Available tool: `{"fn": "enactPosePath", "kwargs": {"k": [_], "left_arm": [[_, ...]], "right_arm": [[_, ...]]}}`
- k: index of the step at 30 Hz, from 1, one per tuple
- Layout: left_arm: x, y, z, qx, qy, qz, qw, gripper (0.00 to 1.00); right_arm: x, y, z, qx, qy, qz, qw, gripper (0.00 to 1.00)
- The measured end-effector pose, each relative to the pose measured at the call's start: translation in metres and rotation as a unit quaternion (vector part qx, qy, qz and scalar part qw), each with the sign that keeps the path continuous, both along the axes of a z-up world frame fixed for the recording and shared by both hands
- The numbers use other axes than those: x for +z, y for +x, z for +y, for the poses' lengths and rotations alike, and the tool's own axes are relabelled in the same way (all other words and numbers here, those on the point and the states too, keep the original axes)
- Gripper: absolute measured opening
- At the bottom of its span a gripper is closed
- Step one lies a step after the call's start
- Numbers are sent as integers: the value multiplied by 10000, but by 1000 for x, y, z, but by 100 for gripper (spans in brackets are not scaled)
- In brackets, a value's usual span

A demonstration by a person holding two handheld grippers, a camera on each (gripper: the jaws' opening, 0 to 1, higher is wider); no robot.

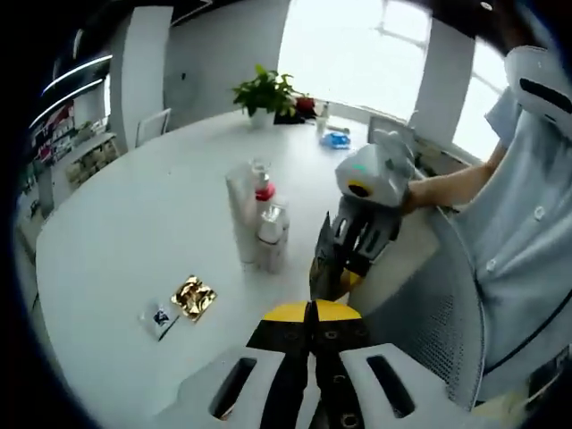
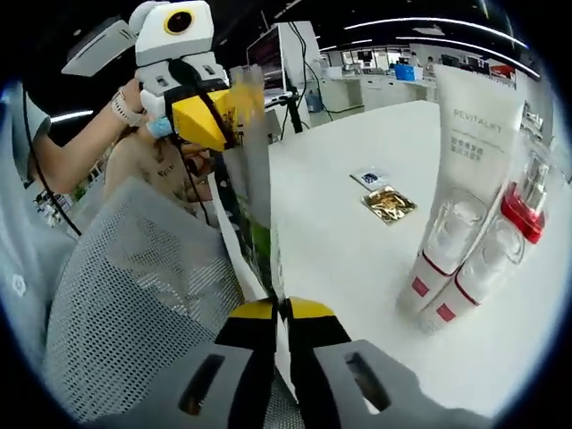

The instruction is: Arrange the skincare products in the storage area until every visible bottle or jar stands upright without overlapping.

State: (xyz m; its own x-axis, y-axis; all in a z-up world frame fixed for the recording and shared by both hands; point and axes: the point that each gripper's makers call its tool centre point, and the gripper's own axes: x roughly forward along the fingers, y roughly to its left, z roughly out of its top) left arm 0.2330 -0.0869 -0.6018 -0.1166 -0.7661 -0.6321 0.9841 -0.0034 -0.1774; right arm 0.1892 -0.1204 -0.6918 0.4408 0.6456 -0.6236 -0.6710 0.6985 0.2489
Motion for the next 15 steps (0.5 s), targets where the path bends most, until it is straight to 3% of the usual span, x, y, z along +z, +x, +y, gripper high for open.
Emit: {"fn": "enactPosePath", "kwargs": {"k": [15], "left_arm": [[-43, 32, -6, 458, 469, -117, 9978, 0]], "right_arm": [[-19, -3, 9, 271, -183, 377, 9988, 3]]}}
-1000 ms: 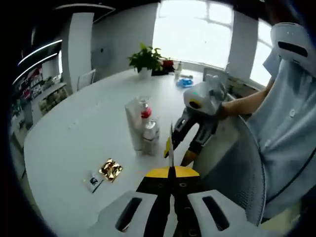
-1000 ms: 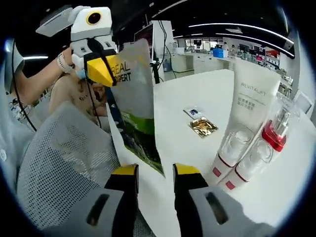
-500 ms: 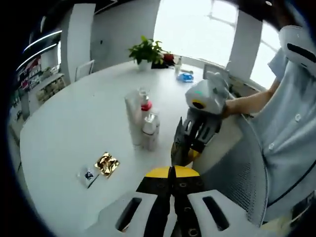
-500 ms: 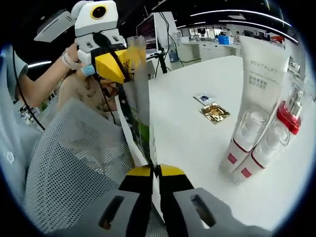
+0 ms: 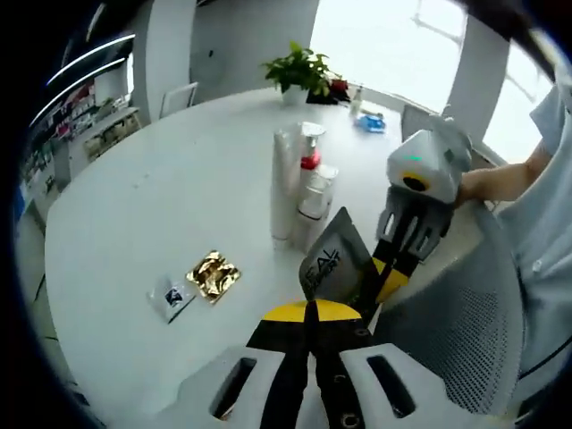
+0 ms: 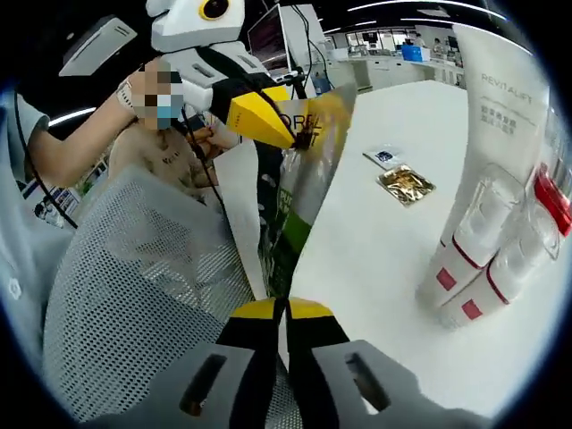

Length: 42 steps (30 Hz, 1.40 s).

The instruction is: Arrange the skincare products in the storage area until every visible bottle or jar stands upright without overlapping.

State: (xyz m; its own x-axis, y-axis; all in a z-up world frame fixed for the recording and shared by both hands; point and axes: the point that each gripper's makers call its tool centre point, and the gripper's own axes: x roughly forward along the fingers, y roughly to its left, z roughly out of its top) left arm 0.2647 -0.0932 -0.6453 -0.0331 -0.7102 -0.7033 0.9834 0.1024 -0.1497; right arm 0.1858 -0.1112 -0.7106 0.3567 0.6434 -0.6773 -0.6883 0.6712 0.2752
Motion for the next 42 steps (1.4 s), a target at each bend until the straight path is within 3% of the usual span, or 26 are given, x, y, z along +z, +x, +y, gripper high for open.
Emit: {"fn": "enactPosePath", "kwargs": {"k": [8, 12, 24, 31, 40, 42], "left_arm": [[-18, 10, -7, -4, 290, -244, 9993, 0], [-23, 13, -12, -8, 271, -165, 9995, 0], [-44, 24, -18, -339, 737, -331, 9962, 0], [-58, 25, -18, -551, 1027, -303, 9927, 0], [-72, 27, -18, -705, 1318, -422, 9879, 0], [-76, 28, -18, -726, 1363, -448, 9870, 0]], "right_arm": [[-9, 4, -1, 96, -259, -54, 9996, 5], [-19, 7, -9, 25, -564, -218, 9982, 6], [-24, 11, -18, -84, -752, -248, 9968, 7], [-18, 19, -29, -79, -1093, -662, 9918, 9], [-5, 30, -28, -110, -1127, -1137, 9870, 11], [-6, 28, -25, -77, -1041, -1062, 9888, 12]]}}
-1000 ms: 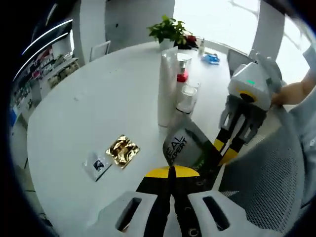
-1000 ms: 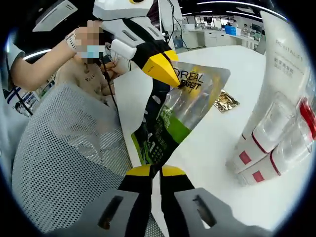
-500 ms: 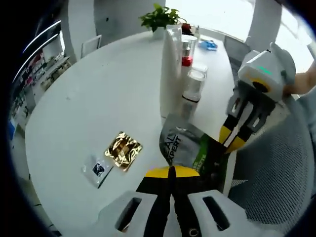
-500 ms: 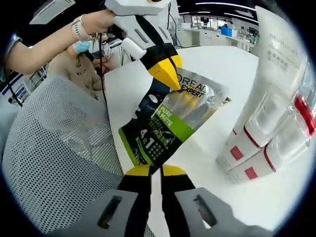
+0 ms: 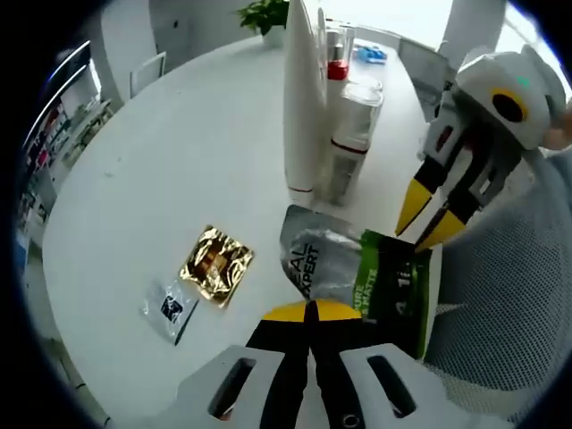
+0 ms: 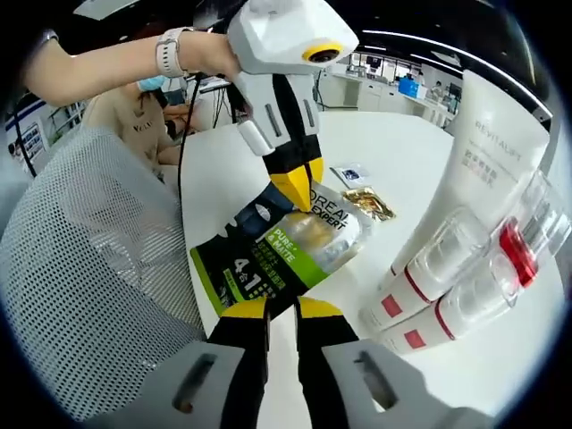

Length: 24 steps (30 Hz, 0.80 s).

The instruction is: Arrange the skincare products in the storage area until every visible bottle or jar stands upright without overlapping.

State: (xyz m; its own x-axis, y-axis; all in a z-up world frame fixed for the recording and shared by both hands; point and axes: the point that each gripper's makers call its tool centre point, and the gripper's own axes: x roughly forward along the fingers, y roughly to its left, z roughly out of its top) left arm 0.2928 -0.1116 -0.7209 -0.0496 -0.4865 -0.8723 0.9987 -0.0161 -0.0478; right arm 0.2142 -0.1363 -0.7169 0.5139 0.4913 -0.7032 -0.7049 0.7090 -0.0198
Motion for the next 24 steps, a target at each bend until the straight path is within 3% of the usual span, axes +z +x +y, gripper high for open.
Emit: {"fn": "enactPosePath", "kwargs": {"k": [2, 5, 8, 14, 19, 24], "left_arm": [[-3, 2, -1, -22, 23, 15, 10000, 0], [-8, 3, -3, -25, 61, 53, 10000, 0], [-12, 5, -6, 10, 101, 126, 9999, 0], [-17, 7, -9, -39, 142, 192, 9997, 0], [-20, 9, -11, -96, 158, 217, 9996, 0], [-25, 13, -11, -42, 197, 337, 9992, 0]], "right_arm": [[0, 0, 2, 74, -98, -91, 9999, 13], [-7, -4, 8, 179, -81, 66, 9998, 16], [-8, -5, 14, 356, -119, 24, 9993, 17], [-14, 0, 18, 379, -191, 21, 9991, 24], [-28, 0, 17, 418, -242, 233, 9986, 23], [-28, 1, 18, 371, -176, 294, 9987, 24]]}}
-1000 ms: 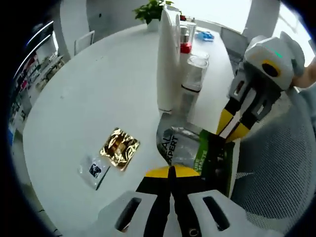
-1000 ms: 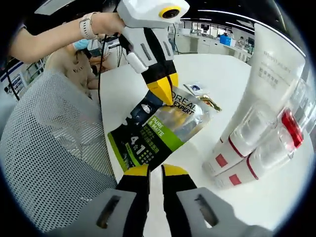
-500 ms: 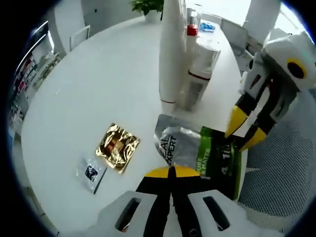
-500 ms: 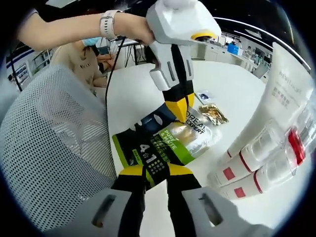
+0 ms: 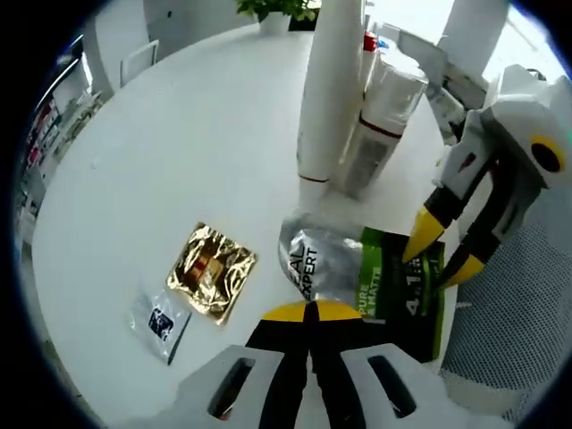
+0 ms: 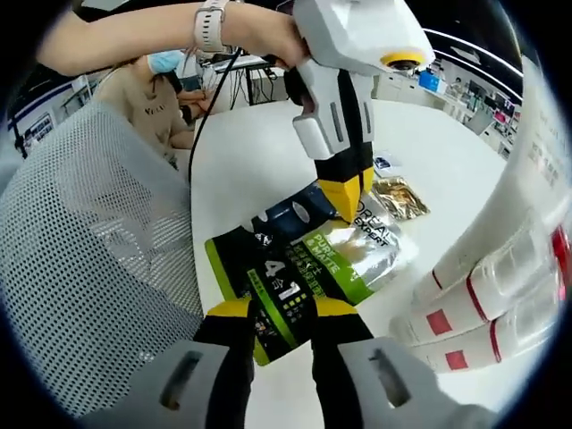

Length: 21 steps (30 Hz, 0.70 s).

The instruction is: Arrange the skincare products in the storage area until every visible bottle or jar stands upright without overlapping.

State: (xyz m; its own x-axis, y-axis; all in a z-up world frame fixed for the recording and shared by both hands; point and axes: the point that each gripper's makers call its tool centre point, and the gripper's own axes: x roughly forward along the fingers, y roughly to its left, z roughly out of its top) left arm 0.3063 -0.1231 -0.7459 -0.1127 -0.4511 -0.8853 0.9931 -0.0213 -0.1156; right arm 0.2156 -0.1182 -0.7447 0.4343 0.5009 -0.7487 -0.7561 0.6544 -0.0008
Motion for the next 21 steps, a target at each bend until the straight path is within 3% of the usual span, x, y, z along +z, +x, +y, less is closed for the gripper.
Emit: {"fn": "enactPosePath", "kwargs": {"k": [3, 7, 13, 21], "left_arm": [[1, 1, -1, 13, -56, 46, 10000, 0], [0, 6, -5, 40, -151, 14, 9999, 0], [-1, 11, -13, 103, -363, 17, 9993, 1], [-2, 21, -17, 294, -590, 106, 9978, 6]], "right_arm": [[0, 0, 0, -59, 28, 21, 10000, 25], [0, -1, 3, -118, 142, 84, 9998, 34], [0, 3, -1, -237, 185, 90, 9995, 29], [-1, 4, -1, -261, 207, 87, 9994, 32]]}}
